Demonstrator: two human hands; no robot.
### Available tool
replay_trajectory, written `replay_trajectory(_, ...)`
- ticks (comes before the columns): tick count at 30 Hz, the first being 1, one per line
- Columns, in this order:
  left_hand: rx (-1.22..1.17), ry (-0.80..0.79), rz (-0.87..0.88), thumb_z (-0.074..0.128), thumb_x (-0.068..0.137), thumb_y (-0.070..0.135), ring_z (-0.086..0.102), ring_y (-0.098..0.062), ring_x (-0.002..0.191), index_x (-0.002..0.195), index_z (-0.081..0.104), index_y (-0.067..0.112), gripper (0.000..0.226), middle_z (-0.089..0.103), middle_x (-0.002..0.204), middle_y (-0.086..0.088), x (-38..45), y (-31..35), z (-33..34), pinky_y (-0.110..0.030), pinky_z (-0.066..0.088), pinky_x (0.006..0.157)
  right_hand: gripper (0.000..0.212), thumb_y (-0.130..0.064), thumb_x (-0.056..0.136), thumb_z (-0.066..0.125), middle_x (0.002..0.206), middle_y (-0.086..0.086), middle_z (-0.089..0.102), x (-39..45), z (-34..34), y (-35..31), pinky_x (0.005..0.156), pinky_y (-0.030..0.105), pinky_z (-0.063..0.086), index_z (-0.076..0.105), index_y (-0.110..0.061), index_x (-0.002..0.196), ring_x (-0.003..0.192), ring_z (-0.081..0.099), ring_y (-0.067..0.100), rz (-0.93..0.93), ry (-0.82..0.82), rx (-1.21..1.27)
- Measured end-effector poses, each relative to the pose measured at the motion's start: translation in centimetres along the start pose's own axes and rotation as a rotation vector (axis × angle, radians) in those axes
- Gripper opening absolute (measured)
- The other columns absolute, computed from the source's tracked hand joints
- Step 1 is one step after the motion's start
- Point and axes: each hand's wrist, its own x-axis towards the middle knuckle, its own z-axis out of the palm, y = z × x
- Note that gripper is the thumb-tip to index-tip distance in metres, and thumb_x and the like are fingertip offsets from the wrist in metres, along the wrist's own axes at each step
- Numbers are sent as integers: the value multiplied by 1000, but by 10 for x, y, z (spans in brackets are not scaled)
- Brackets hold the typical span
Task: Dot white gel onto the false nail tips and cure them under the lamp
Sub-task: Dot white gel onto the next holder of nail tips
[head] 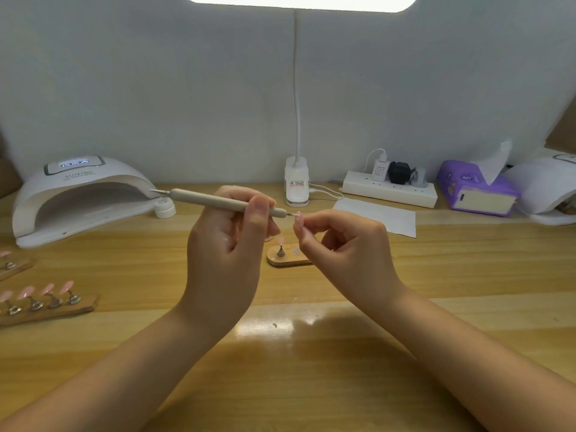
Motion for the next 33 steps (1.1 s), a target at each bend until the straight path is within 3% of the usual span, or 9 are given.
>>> replay_trajectory(10, -90, 27, -136, 49, 92, 35, 64, -4, 66, 89, 60, 14, 24, 65, 68, 8, 1, -2, 2, -12, 48, 63, 5, -18, 87, 69, 69, -24, 62, 0, 0, -1, 51, 13, 41, 74, -18, 88, 50, 54, 8, 9, 3, 5)
replay_trajectory(14, -97, 18, -140, 49, 91, 36, 63, -4, 65, 91, 61, 7, 31, 65, 68, 5, 0, -3, 3, -11, 48, 63, 4, -17, 86, 70, 69, -25, 61, 0, 1, -2, 51, 12, 40, 73, -19, 88, 51, 54, 8, 7, 2, 5)
replay_trajectory(22, -100, 30, -137, 50, 92, 34, 64, -5, 66, 89, 60, 13, 24, 66, 69, 7, 1, -2, 2, -12, 48, 63, 6, -15, 86, 70, 70, -23, 62, -1, 1, -2, 51, 11, 41, 73, -18, 90, 52, 56, 6, 0, -6, 11)
replay_trajectory(33, -83, 16, -132, 50, 93, 33, 64, -4, 66, 92, 61, 7, 29, 66, 69, 7, -1, -3, 2, -11, 48, 63, 6, -15, 86, 70, 71, -22, 63, -1, 1, -1, 50, 17, 45, 74, -17, 91, 52, 56, 11, 16, -14, 16)
